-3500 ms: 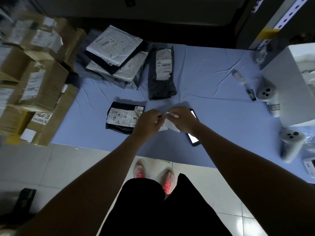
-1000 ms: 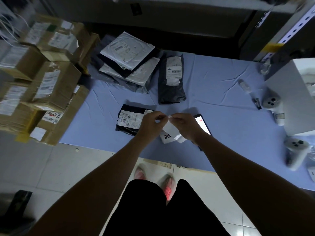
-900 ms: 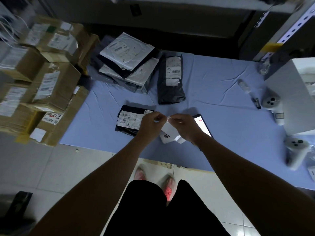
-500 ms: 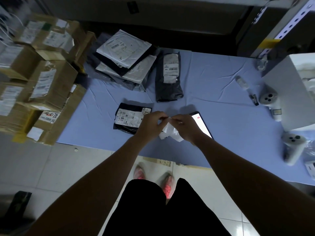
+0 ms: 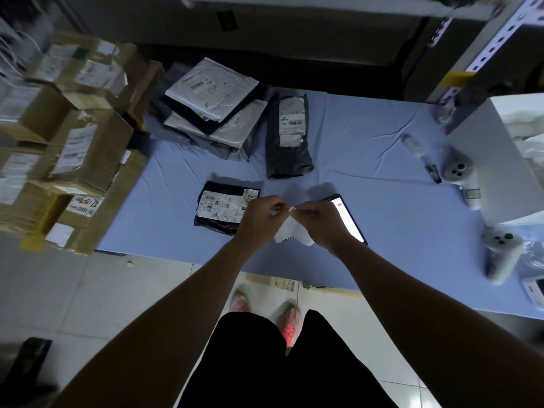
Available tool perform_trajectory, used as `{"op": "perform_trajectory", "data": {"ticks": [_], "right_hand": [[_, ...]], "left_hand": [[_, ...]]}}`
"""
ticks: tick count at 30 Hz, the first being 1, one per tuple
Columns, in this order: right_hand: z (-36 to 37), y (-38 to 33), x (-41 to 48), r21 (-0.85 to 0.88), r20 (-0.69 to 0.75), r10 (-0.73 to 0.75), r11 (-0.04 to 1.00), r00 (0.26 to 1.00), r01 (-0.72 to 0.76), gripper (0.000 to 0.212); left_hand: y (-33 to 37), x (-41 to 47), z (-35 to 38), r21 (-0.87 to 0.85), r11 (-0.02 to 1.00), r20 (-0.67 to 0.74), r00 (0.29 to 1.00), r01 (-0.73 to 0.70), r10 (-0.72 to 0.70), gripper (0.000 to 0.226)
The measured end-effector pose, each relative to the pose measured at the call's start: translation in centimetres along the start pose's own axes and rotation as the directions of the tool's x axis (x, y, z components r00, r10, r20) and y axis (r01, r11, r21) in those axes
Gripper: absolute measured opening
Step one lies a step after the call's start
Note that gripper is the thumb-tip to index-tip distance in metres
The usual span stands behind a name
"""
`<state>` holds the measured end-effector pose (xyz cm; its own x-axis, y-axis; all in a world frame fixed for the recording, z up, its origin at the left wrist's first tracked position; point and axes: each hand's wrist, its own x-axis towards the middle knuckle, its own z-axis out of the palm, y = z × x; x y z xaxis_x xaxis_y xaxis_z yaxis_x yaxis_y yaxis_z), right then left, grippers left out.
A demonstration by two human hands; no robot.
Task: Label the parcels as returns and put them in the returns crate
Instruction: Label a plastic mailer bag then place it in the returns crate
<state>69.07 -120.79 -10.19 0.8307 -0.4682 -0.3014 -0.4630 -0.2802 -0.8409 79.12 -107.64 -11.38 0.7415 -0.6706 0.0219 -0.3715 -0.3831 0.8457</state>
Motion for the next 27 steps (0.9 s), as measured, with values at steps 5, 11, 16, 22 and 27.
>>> {"op": "perform_trajectory", "data": {"ticks": [5,11,16,22,27], "right_hand": [[0.0,-0.3,-0.1,0.025,-0.013,0.000,1.000,1.000,0.000,0.016],[0.1,-0.1,-0.2,0.013,-0.012,-0.003,1.000,1.000,0.004,0.015],[0.4,0.1,-0.2,0.057,-0.026,0.017,0.998,1.000,-0.015,0.017],[0.4,0.0,-0.3,0.245,-0.021,0.116,0.964,0.993,-0.107,0.011],[-0.3,1.3,-0.2,0.379,-0.032,0.201,0.909,0.979,-0.174,0.018]], "left_hand": [[-0.1,-0.1,0.1,-0.045,0.999,0.011,1.000,0.018,-0.018,0.012],[-0.5,-0.2,0.1,-0.106,0.990,0.004,0.996,0.088,-0.088,0.009],[-0.5,-0.5,0.1,-0.072,0.996,-0.019,0.998,0.050,-0.052,0.012],[-0.3,-1.2,-0.3,-0.059,0.998,-0.027,1.000,0.000,-0.001,0.024],[-1.1,-1.7,0.1,-0.014,0.999,-0.036,0.999,0.034,-0.035,0.031]]}}
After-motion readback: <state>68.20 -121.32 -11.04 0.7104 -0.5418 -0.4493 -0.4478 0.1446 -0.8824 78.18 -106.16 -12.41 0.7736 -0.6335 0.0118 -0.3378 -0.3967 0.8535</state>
